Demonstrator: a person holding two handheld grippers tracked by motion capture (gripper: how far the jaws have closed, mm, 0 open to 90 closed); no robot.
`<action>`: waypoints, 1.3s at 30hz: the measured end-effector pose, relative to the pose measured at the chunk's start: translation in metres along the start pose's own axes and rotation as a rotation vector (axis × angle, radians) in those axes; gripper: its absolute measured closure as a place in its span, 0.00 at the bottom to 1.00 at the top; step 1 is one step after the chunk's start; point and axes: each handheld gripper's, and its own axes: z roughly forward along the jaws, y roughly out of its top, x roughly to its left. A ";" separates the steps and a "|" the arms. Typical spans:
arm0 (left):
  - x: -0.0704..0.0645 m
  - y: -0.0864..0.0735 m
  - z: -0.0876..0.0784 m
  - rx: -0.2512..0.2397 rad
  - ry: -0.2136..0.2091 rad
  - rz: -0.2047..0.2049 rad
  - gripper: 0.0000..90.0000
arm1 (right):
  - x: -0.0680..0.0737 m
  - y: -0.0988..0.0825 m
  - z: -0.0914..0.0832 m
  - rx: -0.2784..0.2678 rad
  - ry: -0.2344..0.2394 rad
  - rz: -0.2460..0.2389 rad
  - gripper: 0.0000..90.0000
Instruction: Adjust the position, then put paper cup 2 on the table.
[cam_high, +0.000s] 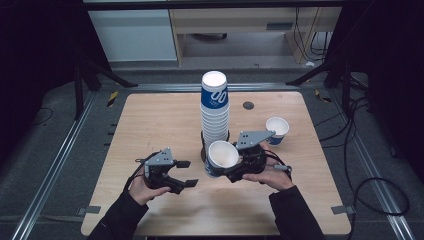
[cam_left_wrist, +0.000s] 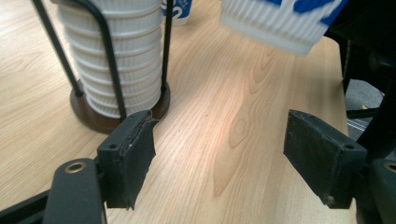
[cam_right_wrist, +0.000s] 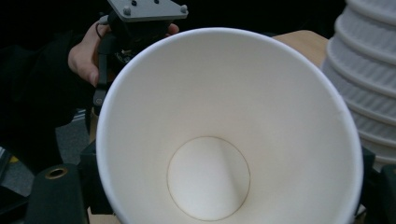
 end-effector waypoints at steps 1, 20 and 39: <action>0.001 -0.001 -0.001 0.001 0.003 -0.004 0.27 | 0.000 -0.001 -0.003 -0.002 -0.011 0.002 0.22; 0.015 -0.010 -0.015 0.003 0.107 -0.087 0.28 | -0.005 -0.025 -0.047 -0.011 -0.261 0.106 0.22; 0.037 -0.019 -0.037 -0.033 0.230 -0.191 0.27 | -0.028 -0.056 -0.076 0.055 -0.532 0.208 0.21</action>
